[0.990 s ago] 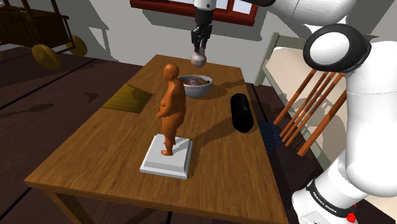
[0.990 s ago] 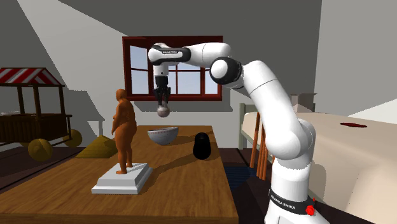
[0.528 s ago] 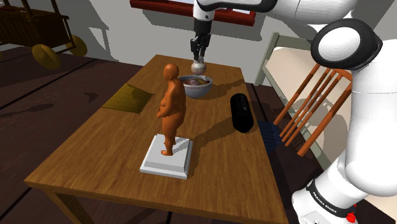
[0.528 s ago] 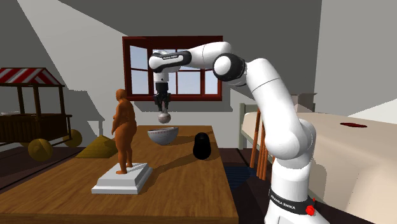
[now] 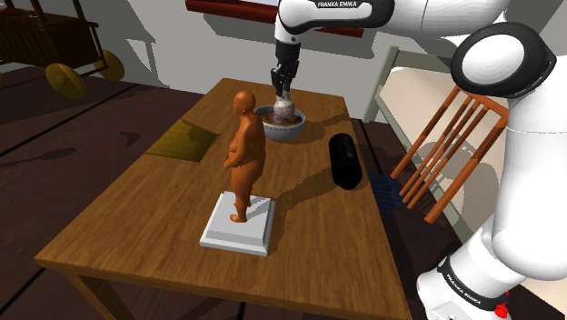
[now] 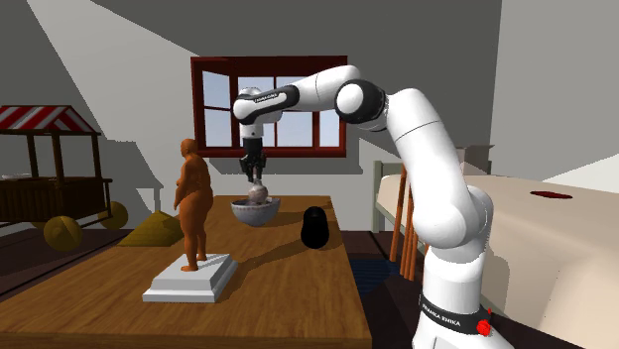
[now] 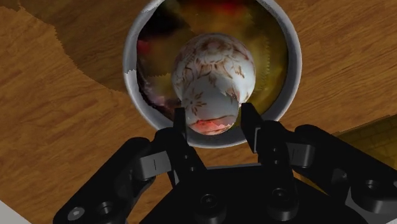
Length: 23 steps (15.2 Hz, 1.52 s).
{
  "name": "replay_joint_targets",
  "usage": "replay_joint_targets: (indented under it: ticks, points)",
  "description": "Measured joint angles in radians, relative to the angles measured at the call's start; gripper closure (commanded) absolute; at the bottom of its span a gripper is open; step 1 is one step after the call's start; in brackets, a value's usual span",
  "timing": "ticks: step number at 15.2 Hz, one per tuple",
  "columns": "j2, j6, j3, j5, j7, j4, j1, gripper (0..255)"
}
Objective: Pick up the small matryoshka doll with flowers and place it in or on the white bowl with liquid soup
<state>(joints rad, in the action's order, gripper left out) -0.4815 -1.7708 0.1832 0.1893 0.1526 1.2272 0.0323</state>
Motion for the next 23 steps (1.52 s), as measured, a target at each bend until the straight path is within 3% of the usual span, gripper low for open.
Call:
replay_joint_targets:
  ticks: [8, 9, 15, 19, 23]
  points:
    - [0.005, -0.040, -0.002, 0.004, -0.003, 0.017, 0.003, 255]
    - [0.009, -0.038, -0.002, 0.003, -0.002, 0.022, 0.004, 0]
    - [0.002, -0.035, -0.001, -0.001, -0.002, 0.047, 0.005, 0]
    - [-0.014, 0.078, 0.001, 0.000, 0.004, -0.083, -0.011, 0]
    - [-0.013, 0.099, 0.002, 0.000, 0.005, -0.102, -0.013, 0]
